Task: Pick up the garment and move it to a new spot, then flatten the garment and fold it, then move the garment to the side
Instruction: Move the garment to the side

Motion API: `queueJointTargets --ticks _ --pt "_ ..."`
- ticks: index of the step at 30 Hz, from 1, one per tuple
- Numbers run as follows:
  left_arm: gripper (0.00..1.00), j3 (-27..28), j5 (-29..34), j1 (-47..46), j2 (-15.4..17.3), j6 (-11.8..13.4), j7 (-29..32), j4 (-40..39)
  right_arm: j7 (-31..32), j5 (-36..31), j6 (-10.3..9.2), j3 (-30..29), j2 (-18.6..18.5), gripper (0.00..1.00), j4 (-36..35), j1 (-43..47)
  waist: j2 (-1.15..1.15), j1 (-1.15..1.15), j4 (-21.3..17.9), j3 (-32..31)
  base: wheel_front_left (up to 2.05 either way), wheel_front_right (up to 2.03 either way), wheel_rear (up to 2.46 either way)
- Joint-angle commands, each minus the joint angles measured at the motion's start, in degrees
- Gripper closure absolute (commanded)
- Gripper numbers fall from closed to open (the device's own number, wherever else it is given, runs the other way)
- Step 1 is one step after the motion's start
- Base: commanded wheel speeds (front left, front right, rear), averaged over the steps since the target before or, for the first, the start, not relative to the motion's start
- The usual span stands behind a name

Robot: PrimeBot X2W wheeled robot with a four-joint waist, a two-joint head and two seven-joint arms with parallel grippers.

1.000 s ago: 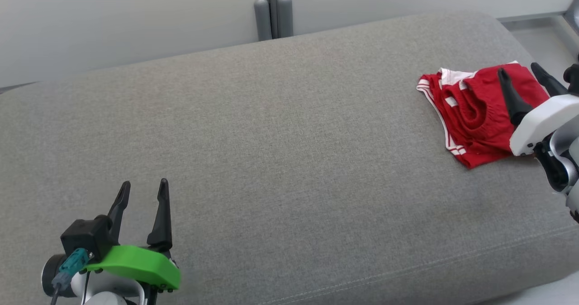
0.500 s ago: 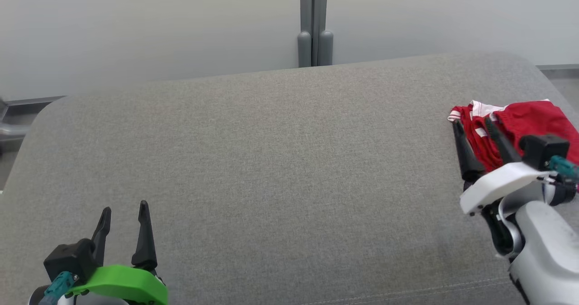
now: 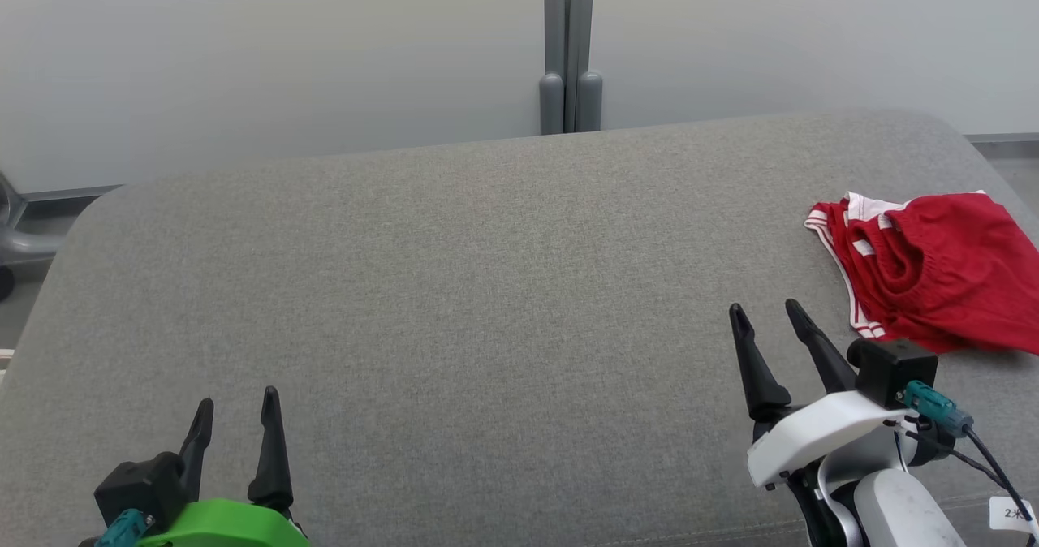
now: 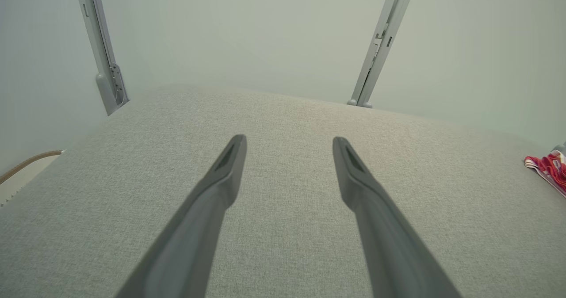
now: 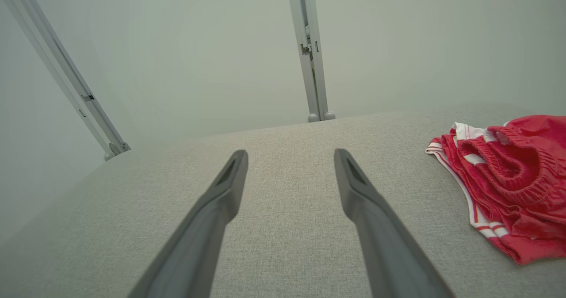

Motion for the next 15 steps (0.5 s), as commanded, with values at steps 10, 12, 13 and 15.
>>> queueJointTargets --ticks 10,12,13,15 --pt "0.00 -0.71 0.73 1.41 -0.43 -0.06 -0.01 1.03 2.95 -3.76 -0.02 -1.94 1.60 0.00 -5.17 3.50 0.00 0.00 0.14 0.02 0.00 0.00 0.00" --pt "0.00 -0.65 0.87 1.64 -0.51 -0.13 -0.04 1.13 3.39 -4.55 -0.02 -2.42 1.68 0.00 -5.38 3.62 0.00 0.00 0.29 -0.02 0.00 0.00 0.00" --pt "0.00 -0.63 1.00 1.76 -0.58 -0.05 -0.06 1.09 3.45 -4.94 -0.02 -2.64 1.71 0.00 -5.49 3.66 0.00 0.00 0.37 -0.04 0.00 0.00 0.00" --pt "0.00 -0.72 1.11 1.87 -0.68 0.09 -0.08 1.08 3.77 -5.08 -0.02 -2.72 1.74 0.00 -5.63 3.81 0.00 0.00 0.53 -0.12 0.00 0.00 0.00"
